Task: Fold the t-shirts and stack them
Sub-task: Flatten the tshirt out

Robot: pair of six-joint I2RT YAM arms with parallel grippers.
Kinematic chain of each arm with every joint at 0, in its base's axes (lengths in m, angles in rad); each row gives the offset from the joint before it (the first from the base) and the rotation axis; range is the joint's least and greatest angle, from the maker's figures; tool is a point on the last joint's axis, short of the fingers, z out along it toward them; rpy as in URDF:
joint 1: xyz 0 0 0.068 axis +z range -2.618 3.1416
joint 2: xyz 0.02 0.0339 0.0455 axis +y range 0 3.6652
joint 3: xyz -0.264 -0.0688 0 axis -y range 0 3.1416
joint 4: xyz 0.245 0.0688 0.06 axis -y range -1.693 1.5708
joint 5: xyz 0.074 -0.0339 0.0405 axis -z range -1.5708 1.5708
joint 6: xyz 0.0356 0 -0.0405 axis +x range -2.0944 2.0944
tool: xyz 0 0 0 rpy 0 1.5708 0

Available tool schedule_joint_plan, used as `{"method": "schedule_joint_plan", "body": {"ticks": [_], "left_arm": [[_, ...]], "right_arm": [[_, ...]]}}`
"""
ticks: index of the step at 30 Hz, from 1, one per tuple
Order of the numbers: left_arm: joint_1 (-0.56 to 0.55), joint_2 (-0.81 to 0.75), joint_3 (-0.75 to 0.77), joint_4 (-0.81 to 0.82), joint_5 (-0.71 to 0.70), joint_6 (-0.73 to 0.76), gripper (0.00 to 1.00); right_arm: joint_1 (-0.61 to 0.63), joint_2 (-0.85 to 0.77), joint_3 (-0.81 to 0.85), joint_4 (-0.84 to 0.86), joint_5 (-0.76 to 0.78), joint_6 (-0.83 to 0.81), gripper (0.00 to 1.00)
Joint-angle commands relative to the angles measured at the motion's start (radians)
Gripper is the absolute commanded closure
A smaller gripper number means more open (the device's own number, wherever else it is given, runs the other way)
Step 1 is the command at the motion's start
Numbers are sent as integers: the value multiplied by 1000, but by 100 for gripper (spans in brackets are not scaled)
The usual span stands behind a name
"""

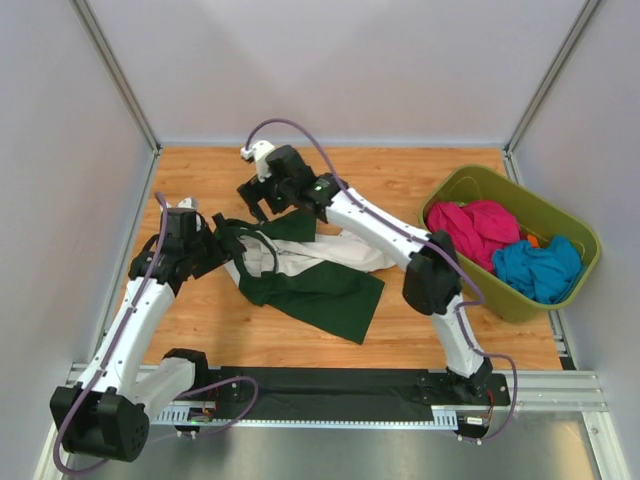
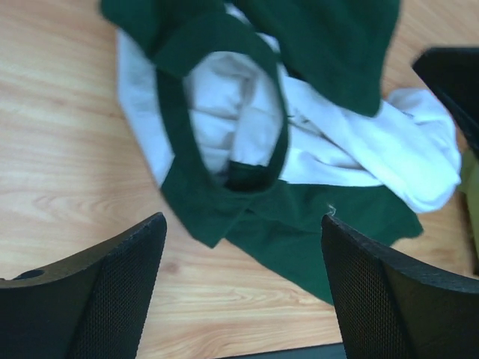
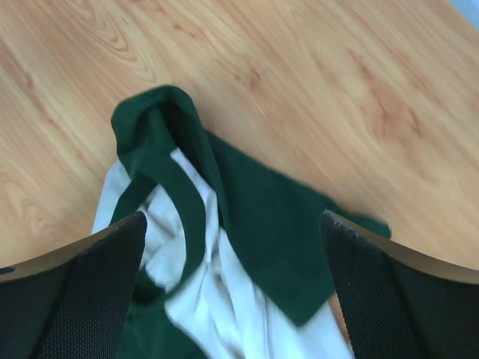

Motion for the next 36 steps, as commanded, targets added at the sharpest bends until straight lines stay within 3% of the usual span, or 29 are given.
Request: {"method": "schedule_joint_plan", "body": {"ticks": [1,4,5,10,13,17,22,25,32,36], "left_arm": [[-77,-3,22,126,97,28,10],[-219,84,81,141,5,49,10],[-251,117,131,141,-23,57,10],[-402,377,327,137,-88,157,10],[-423,521,444,128,-126,226,10],[-447,678,567,102,-140,303,10],[-498,863,703,47,-201,386,11],[-499,956,765,-6,-210,381,17],[-501,1062,814,-32,-298,372,28],[-501,1054,776,14,-347,373,28]], "right_arm": [[-114,-274,-156,-93,-23,179,0],[-174,-442,-412,-73,-31,284,0],[-202,-481,-525,-79,37,299,0],[-220,-700,-742,-138,275,333,0],[-231,-783,-820,-173,315,381,0],[-259,-871,-892,-179,349,424,0],[-337,-963,-943,-141,276,439,0],[-371,-979,-960,-122,269,425,0],[-375,-943,-943,-141,263,404,0],[-375,-942,-945,-125,219,425,1]]}}
